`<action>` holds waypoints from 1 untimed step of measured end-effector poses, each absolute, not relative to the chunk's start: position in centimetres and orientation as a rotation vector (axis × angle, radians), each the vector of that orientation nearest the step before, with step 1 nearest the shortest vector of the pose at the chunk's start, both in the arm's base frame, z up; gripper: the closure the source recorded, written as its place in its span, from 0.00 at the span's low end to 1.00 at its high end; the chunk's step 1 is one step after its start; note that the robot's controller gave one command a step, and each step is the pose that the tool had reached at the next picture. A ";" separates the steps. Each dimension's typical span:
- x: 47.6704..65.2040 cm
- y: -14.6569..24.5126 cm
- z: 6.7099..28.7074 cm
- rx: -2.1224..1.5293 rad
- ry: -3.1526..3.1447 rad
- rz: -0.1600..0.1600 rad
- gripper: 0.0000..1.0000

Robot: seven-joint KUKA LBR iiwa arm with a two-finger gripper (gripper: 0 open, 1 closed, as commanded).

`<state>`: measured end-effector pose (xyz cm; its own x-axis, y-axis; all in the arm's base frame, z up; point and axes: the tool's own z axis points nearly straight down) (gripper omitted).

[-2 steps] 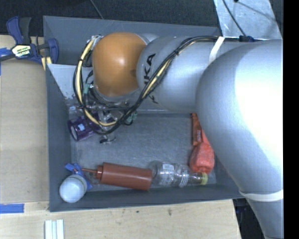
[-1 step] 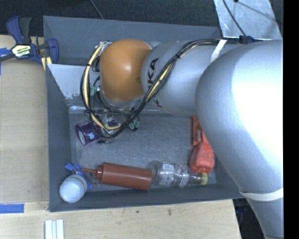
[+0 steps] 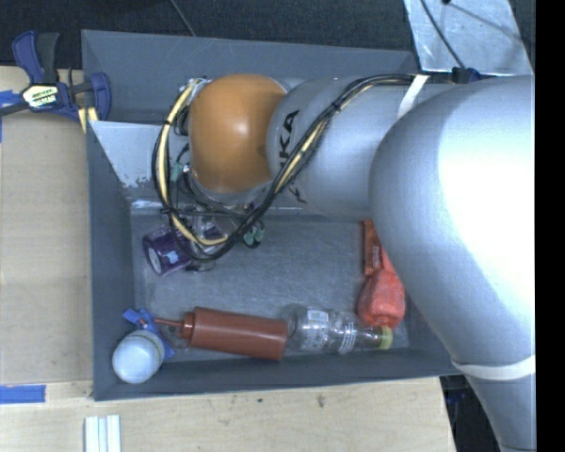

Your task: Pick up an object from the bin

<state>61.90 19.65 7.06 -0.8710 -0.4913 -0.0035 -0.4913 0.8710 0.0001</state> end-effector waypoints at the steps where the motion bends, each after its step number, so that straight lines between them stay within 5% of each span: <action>1: 61.8 19.6 7.3 -0.798 3.037 0.001 1.00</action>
Offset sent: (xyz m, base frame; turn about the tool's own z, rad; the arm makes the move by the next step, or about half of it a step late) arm 0.0000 0.0001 0.0382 0.0000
